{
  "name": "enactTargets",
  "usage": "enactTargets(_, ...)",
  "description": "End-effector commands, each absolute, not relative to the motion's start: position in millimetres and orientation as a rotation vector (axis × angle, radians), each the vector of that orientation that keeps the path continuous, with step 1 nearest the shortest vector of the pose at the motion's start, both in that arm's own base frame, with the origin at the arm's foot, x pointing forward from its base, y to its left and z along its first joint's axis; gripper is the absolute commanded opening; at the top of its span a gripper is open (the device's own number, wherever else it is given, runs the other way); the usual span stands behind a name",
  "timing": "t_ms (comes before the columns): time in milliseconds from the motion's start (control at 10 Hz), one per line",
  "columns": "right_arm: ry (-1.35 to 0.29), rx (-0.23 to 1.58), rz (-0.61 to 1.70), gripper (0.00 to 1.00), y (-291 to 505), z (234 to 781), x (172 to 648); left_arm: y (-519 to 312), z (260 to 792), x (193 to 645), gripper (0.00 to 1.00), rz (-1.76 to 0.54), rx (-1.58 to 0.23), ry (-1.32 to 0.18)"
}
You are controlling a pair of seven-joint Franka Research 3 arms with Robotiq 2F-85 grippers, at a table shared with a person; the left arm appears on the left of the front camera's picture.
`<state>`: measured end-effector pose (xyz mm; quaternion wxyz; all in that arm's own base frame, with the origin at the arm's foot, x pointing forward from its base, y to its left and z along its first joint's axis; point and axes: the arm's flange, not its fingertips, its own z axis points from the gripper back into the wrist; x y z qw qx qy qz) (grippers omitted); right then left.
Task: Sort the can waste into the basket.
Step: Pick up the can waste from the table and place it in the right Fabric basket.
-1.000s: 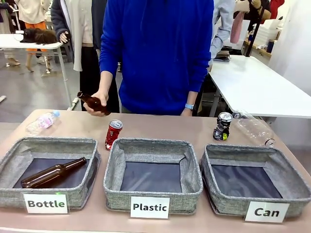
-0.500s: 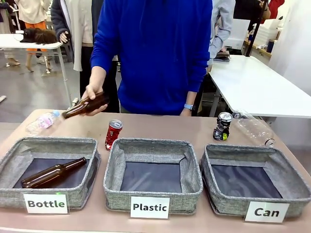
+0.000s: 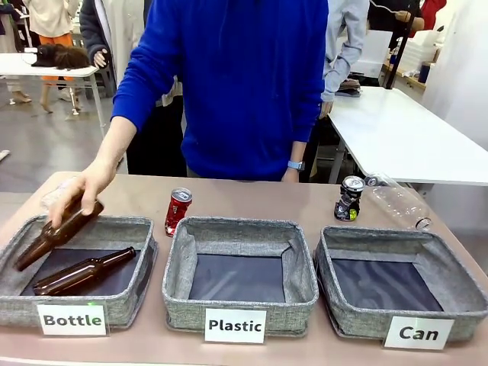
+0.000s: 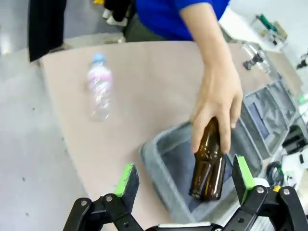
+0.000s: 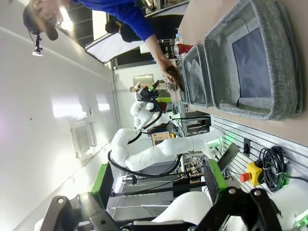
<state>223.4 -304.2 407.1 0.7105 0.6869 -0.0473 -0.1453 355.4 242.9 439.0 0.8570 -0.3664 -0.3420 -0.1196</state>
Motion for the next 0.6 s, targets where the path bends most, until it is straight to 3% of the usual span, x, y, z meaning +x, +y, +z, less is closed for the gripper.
enactTargets(0, -0.112, 1.533, -0.311, 1.00, -303.6, 408.9, 222.9, 298.6, 417.8, 302.7, 1.00, -0.121, -0.846, -0.762)
enactTargets(500, -0.112, 1.533, -0.311, 1.00, -303.6, 408.9, 222.9, 301.2, 397.5, 284.8, 1.00, -0.083, -0.869, -0.809)
